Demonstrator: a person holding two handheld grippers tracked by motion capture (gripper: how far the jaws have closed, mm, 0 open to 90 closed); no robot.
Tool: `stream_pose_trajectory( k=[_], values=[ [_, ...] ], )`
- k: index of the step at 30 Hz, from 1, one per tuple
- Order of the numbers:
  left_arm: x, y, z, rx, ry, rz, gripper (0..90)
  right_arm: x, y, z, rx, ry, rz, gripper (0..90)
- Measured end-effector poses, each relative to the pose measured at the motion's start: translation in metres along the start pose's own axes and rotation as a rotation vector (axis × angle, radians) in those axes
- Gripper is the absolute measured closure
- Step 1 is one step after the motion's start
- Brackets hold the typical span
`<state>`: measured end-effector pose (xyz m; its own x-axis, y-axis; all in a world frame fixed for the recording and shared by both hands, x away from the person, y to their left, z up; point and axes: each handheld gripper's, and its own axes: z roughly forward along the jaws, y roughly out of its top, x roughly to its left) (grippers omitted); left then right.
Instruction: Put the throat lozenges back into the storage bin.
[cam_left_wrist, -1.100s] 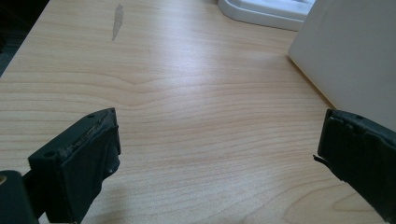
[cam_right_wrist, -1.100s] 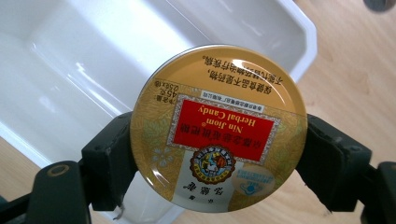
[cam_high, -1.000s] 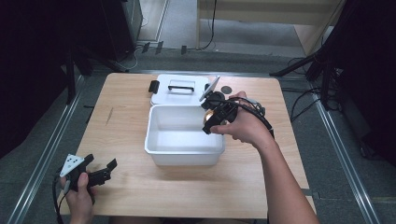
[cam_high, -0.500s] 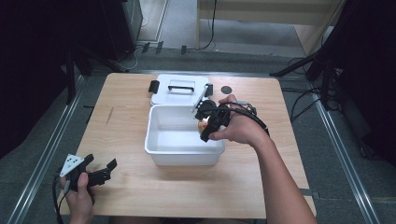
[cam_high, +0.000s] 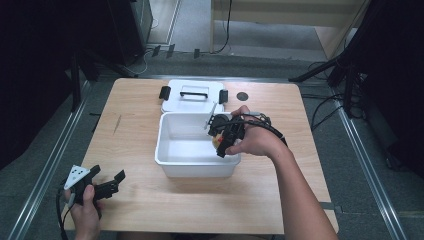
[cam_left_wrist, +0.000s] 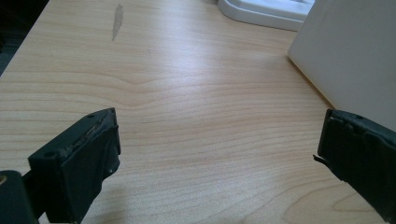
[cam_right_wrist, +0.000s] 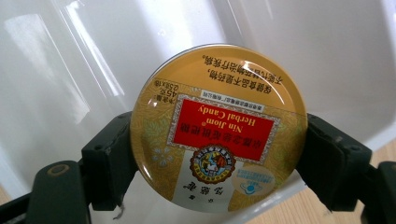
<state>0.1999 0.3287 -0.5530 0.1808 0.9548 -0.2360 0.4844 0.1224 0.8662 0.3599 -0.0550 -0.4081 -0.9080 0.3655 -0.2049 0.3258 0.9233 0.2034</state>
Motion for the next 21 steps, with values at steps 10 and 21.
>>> stream_pose_trajectory(
  k=[10, 21],
  values=[
    [0.000, 0.000, 0.000, 0.002, -0.001, 0.002, 0.0, 0.002, -0.001, 0.018, 0.035, 0.016, -0.023, 20.5],
    [0.000, 0.000, 0.000, 0.003, -0.002, 0.004, 0.0, 0.002, 0.003, 0.030, 0.091, 0.032, -0.022, 20.5]
  ],
)
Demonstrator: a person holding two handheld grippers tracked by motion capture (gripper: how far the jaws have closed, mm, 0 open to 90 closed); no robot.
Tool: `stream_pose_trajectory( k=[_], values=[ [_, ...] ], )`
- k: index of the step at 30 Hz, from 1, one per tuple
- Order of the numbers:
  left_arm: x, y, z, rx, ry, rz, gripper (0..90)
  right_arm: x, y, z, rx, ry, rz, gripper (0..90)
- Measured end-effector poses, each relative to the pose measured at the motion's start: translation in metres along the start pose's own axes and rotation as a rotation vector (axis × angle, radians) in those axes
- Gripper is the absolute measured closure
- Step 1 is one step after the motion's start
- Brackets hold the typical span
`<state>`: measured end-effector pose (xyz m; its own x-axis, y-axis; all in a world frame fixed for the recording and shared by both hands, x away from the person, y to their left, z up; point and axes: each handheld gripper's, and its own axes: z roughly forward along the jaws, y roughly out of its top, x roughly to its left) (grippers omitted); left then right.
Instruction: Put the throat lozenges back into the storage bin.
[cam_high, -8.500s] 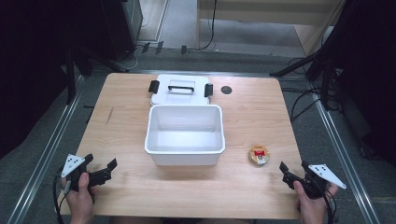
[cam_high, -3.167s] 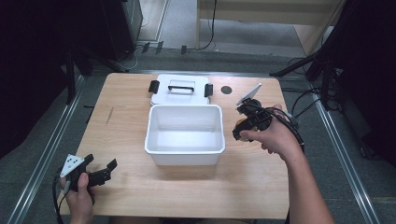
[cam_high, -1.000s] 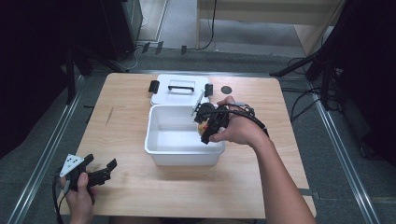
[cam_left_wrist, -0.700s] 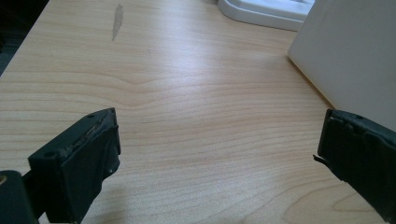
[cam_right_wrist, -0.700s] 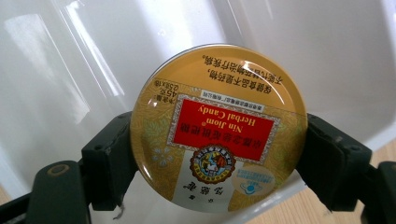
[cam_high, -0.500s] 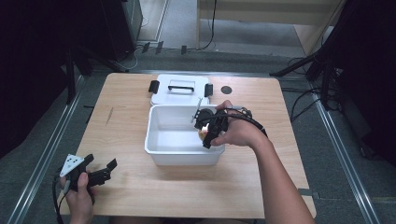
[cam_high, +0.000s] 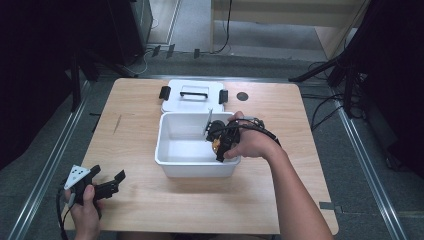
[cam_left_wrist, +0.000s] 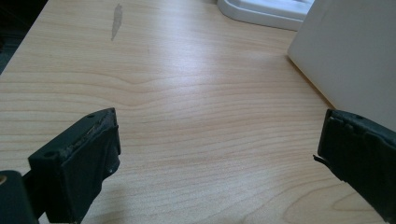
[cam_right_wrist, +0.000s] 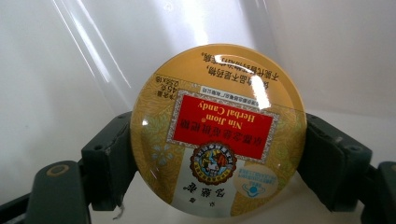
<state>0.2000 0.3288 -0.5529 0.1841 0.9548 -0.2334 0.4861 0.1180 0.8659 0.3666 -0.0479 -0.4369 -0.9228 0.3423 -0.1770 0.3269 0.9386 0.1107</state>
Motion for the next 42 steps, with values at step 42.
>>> stream_pose_trajectory(
  k=[42],
  values=[
    [0.0004, 0.0000, 0.0000, -0.001, -0.002, -0.006, 0.0, -0.0104, 0.0015, -0.0051, -0.027, 0.026, 0.089, 15.5]
  ],
)
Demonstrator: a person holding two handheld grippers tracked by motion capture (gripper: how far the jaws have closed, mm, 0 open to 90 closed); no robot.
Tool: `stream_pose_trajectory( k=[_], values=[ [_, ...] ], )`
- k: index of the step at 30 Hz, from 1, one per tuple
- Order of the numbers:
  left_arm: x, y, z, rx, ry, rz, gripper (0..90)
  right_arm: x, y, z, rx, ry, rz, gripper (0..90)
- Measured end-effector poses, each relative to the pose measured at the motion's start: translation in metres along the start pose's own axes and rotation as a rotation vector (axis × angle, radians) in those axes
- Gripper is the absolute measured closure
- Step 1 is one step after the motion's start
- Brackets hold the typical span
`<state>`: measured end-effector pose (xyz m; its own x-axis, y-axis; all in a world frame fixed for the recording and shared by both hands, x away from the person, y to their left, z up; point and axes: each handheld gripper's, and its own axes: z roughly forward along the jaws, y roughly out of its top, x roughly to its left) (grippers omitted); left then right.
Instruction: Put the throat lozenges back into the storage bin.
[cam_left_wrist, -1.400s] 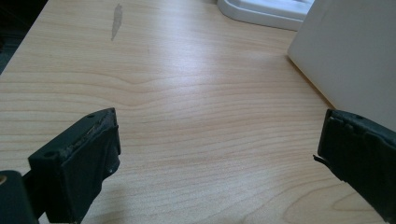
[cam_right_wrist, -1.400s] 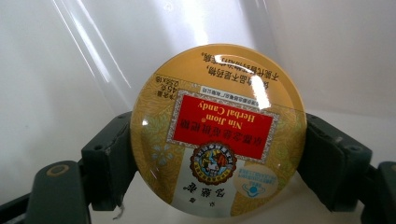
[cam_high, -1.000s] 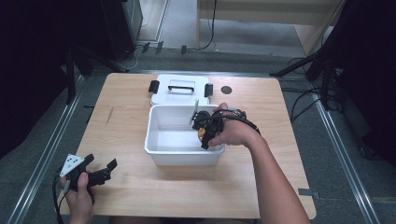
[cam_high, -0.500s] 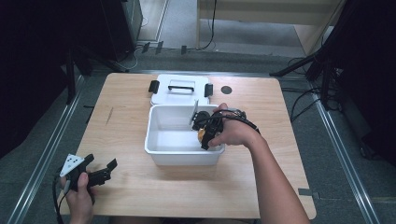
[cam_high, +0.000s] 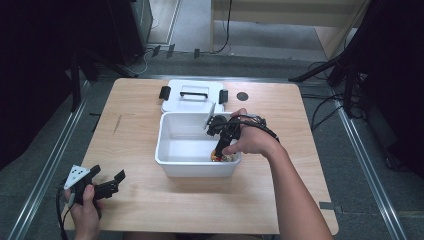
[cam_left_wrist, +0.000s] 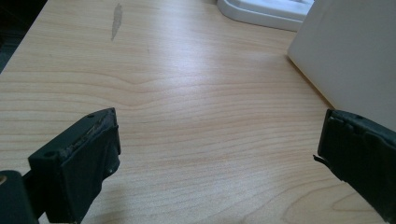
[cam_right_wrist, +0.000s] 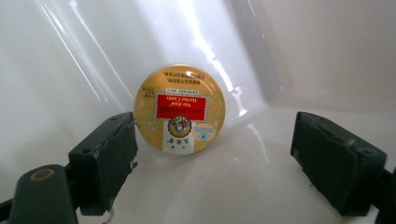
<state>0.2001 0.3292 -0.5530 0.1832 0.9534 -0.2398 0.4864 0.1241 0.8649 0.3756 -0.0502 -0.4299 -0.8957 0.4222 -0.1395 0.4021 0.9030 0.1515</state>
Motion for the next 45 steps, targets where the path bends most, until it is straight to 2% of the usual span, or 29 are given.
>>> stream_pose_trajectory(
  k=[1, 5, 7, 10, 13, 22, 28, 34, 40, 43, 45],
  values=[
    [0.000, 0.000, 0.000, 0.001, 0.000, 0.000, 0.0, 0.000, 0.000, -0.002, -0.002, 0.002, 0.008, 16.0],
    [0.001, 0.000, 0.000, -0.002, 0.001, 0.000, 0.0, -0.002, 0.000, -0.014, -0.054, 0.003, 0.058, 30.0],
    [0.001, 0.000, 0.000, -0.004, 0.000, -0.001, 0.0, -0.002, -0.001, -0.021, -0.074, 0.018, 0.058, 34.6],
    [0.000, 0.000, 0.000, -0.009, 0.000, -0.006, 0.0, 0.000, -0.002, -0.032, -0.096, 0.015, 0.052, 39.5],
    [0.000, 0.000, 0.000, -0.007, 0.002, -0.002, 0.0, 0.000, -0.003, -0.044, -0.130, 0.020, 0.072, 45.0],
    [0.000, 0.000, 0.000, 0.000, 0.003, 0.000, 0.0, -0.001, -0.015, -0.076, -0.188, 0.033, 0.119, 54.0],
    [0.000, 0.000, 0.000, -0.001, 0.003, -0.001, 0.0, -0.005, -0.034, -0.093, -0.208, 0.011, 0.152, 58.9],
    [0.000, 0.000, 0.001, -0.001, 0.005, 0.000, 0.0, -0.014, -0.056, -0.098, -0.213, -0.010, 0.211, 62.6],
    [0.000, 0.000, 0.001, -0.004, 0.007, 0.003, 0.0, -0.019, -0.080, -0.093, -0.219, -0.021, 0.268, 62.6],
    [-0.001, 0.000, 0.001, -0.003, 0.008, 0.003, 0.0, -0.022, -0.094, -0.089, -0.241, -0.026, 0.312, 60.0],
    [-0.001, 0.000, 0.001, -0.003, 0.008, 0.003, 0.0, -0.023, -0.106, -0.084, -0.243, -0.040, 0.352, 53.9]
  ],
)
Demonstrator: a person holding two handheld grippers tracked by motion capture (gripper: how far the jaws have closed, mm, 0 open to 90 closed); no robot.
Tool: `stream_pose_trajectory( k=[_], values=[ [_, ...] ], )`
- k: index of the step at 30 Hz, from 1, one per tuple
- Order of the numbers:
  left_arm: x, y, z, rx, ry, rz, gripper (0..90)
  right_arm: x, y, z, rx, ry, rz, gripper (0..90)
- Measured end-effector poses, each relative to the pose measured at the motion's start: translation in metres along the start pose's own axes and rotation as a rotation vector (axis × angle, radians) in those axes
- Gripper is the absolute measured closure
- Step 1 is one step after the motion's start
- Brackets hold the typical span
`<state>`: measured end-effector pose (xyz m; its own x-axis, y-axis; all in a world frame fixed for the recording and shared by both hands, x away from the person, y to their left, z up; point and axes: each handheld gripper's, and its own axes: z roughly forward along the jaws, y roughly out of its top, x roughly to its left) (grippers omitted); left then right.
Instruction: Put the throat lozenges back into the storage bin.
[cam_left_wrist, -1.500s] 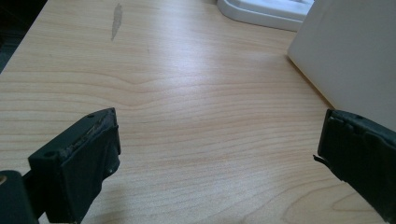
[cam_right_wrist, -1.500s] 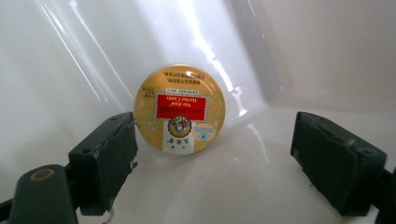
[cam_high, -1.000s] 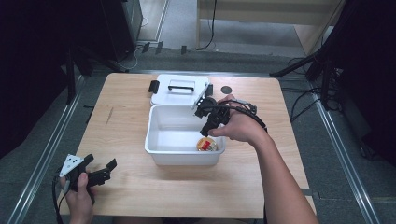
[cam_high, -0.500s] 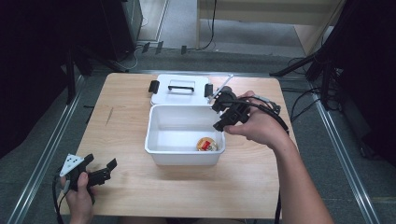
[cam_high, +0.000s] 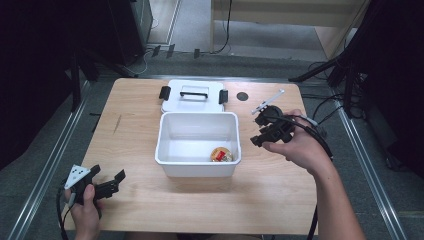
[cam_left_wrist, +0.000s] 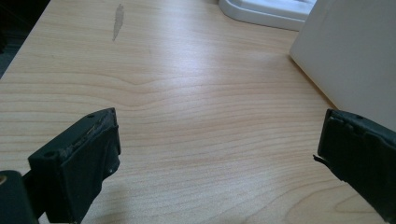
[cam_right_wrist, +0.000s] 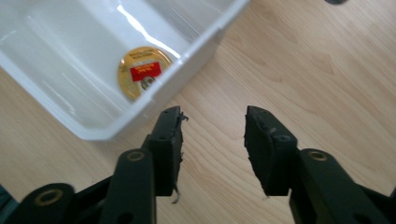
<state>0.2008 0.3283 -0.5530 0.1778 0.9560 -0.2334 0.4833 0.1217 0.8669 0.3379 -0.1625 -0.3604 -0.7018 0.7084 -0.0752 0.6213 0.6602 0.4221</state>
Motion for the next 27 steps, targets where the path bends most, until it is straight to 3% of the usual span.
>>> stream_pose_trajectory(
  k=[2, 8, 13, 27],
  values=[
    [0.000, 0.000, 0.000, 0.001, 0.000, 0.004, 0.0, -0.003, -0.009, 0.002, 0.000, -0.011, 0.016, 48.4],
    [0.000, 0.000, -0.001, 0.001, 0.005, 0.005, 0.0, -0.013, -0.037, 0.010, -0.004, -0.074, 0.123, 16.5],
    [0.000, 0.000, -0.001, 0.006, 0.005, 0.007, 0.0, -0.020, -0.063, 0.016, -0.023, -0.052, 0.171, 0.2],
    [-0.001, 0.000, -0.001, 0.001, 0.010, 0.010, 0.0, -0.034, -0.136, 0.049, -0.217, -0.110, 0.328, 0.0]
  ],
)
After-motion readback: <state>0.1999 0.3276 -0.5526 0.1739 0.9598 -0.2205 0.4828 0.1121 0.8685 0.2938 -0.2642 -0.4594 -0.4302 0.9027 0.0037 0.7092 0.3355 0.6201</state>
